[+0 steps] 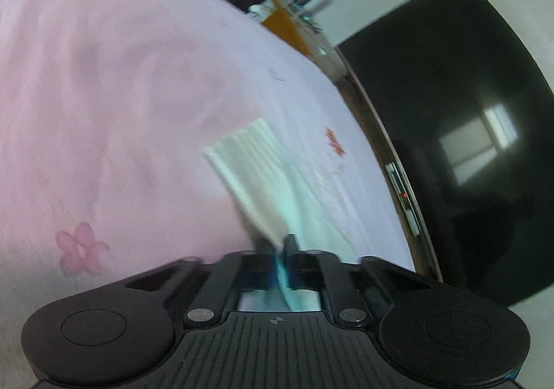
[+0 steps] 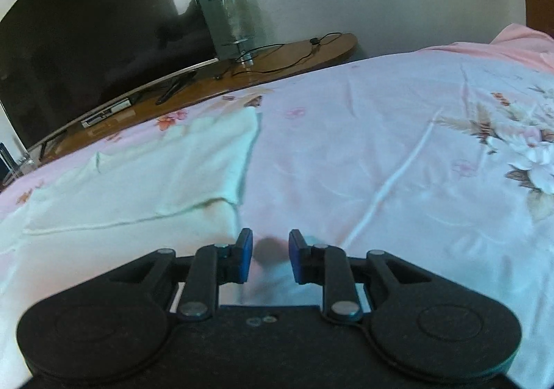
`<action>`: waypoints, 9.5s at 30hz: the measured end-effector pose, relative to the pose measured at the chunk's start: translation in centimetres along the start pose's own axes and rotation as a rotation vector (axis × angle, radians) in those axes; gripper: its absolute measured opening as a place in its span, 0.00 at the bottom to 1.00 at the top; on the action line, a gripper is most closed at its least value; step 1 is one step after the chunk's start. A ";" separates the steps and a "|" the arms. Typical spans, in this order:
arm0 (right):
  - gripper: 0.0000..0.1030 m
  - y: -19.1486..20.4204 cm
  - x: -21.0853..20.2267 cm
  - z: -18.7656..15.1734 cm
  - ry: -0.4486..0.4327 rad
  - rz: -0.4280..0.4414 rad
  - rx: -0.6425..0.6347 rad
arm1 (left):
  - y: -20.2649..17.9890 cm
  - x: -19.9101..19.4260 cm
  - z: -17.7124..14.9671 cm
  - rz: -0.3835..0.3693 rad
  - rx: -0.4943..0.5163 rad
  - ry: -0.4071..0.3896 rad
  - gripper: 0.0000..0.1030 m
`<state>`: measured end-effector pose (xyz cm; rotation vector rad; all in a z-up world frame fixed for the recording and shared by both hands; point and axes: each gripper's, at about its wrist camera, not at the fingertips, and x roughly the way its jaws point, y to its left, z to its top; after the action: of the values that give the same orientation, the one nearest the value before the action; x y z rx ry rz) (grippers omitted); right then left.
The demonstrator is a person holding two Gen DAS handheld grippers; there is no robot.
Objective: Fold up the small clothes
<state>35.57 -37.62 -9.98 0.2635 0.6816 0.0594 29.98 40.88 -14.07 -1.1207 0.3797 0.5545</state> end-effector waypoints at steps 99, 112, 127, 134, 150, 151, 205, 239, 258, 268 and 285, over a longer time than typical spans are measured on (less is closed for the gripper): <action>0.04 7.8 5.3 6.3 -0.067 0.367 0.095 | -18.9 -0.5 -24.4 -0.136 0.869 0.157 0.67; 0.04 4.5 4.1 6.4 -0.114 0.274 0.131 | -18.9 0.0 -25.4 -0.044 1.021 0.213 0.67; 0.04 0.4 3.8 4.2 -0.078 0.190 0.195 | -18.7 0.2 -25.2 -0.077 1.063 0.230 0.67; 0.04 -0.1 4.5 3.1 -0.044 0.152 0.209 | -18.7 0.4 -24.5 -0.091 1.033 0.264 0.67; 0.04 -0.1 3.4 2.2 -0.028 0.107 0.199 | -18.5 0.3 -24.7 -0.109 1.070 0.255 0.67; 0.04 -0.1 3.9 2.0 -0.009 0.096 0.193 | -18.5 0.3 -24.8 -0.106 1.076 0.252 0.67; 0.21 -3.0 6.3 4.1 -0.096 0.130 0.145 | -19.7 5.7 -23.4 -0.241 0.823 0.275 0.14; 0.14 2.4 7.6 5.2 -0.105 0.199 -0.056 | -25.3 8.1 -27.3 -0.173 1.164 0.182 0.77; 0.13 4.9 5.0 3.4 -0.044 0.081 -0.242 | -20.9 1.3 -27.0 -0.140 1.230 0.146 0.79; 0.21 7.9 4.3 2.8 -0.060 0.094 -0.274 | -22.3 -0.8 -29.2 -0.192 1.199 0.131 0.80; 0.23 8.3 7.8 4.4 -0.119 0.059 -0.264 | -27.2 3.8 -31.3 -0.173 1.300 0.108 0.92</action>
<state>44.59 -29.46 -9.34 0.0331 0.5403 0.1875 48.80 4.16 -8.46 0.0817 0.5960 0.0150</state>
